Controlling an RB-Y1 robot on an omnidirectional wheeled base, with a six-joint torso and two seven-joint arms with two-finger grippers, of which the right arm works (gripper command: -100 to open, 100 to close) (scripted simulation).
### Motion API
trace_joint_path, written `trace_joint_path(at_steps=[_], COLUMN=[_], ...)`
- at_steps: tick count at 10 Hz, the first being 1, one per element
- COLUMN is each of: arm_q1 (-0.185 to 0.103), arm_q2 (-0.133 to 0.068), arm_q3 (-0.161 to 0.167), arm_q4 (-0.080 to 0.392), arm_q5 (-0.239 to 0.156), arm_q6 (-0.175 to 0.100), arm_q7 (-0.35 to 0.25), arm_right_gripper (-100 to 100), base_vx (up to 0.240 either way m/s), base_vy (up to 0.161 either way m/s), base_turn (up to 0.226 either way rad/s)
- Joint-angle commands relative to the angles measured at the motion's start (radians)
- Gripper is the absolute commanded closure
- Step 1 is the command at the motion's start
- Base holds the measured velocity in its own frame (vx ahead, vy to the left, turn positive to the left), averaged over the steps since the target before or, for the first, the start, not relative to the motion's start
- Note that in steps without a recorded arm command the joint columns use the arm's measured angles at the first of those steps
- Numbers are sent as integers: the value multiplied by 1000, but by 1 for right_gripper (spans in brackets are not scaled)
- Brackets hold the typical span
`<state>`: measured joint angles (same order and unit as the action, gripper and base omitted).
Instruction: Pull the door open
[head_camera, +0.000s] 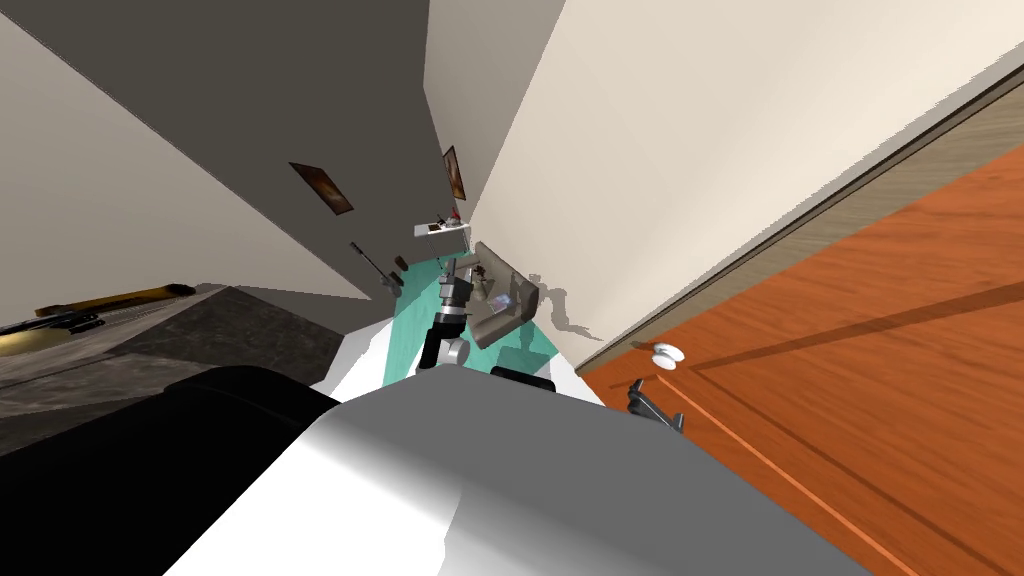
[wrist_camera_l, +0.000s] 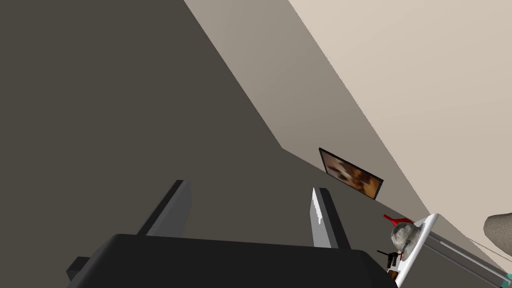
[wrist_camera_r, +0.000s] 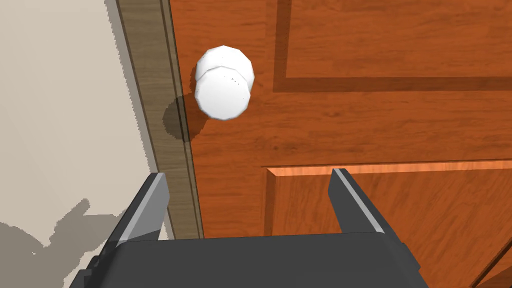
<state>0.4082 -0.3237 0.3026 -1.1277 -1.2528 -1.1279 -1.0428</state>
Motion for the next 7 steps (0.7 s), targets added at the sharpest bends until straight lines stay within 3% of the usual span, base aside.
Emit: trace_joint_path(at_steps=[1,4,7], arm_q1=[-11,-32,-50], arm_q2=[-15,-46,-73], arm_q3=[-2,-6,-10], arm_q4=[26,74,116], arm_q5=[5,16,24], arm_q6=[6,17,27], arm_q7=[-32,-91,-141], arm_right_gripper=[-100,-100,-100], base_vx=[-45,-14,58], base_vy=[-19,-11,-18], base_turn=[-146,-112,-66])
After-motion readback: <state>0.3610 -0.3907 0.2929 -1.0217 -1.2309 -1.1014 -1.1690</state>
